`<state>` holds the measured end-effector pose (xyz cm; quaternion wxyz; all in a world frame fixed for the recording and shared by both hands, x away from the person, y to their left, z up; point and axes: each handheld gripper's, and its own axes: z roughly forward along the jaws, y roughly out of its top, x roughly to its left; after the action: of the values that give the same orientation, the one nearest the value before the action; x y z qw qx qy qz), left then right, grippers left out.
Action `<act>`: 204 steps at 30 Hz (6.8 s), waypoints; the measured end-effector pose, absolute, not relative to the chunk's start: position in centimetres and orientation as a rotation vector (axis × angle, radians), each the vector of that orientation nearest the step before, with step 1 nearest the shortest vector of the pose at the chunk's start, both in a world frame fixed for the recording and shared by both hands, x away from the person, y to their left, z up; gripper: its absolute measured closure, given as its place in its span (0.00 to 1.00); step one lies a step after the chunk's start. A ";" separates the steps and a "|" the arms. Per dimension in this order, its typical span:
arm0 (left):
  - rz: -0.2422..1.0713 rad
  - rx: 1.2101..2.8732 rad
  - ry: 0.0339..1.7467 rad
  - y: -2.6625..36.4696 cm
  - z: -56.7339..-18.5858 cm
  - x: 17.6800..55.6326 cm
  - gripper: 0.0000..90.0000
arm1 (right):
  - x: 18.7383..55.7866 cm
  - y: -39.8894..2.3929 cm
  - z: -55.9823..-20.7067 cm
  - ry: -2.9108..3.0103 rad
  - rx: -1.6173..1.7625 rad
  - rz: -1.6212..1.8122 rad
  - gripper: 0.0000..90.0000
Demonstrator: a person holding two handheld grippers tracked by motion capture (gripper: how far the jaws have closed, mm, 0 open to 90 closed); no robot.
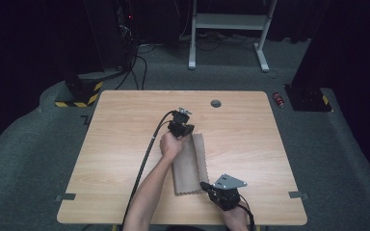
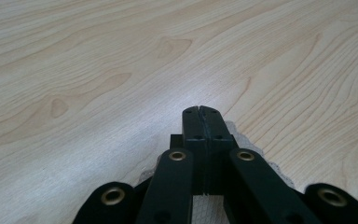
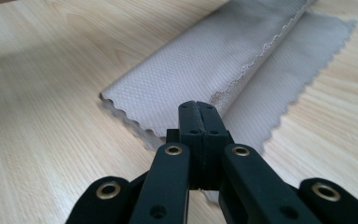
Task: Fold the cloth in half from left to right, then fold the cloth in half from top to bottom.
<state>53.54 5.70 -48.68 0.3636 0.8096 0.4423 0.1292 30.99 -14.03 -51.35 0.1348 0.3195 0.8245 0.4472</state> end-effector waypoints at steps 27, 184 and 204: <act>0.338 2.144 1.089 2.5 -49.7 53.7 0.81 | 30.2 -14.9 -51.6 2.445 0.931 1.097 0.89; 0.336 2.021 1.237 12.0 -51.6 50.0 0.99 | 51.6 -9.8 -51.0 2.381 1.199 1.002 0.98; 0.281 2.004 1.160 11.5 -48.6 51.5 0.99 | 51.6 -11.7 -49.1 2.334 1.225 1.074 0.98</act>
<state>51.49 11.52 -48.58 0.3935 0.7898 0.4573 0.1108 51.56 -11.73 -49.09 0.1469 0.4257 0.8111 0.3732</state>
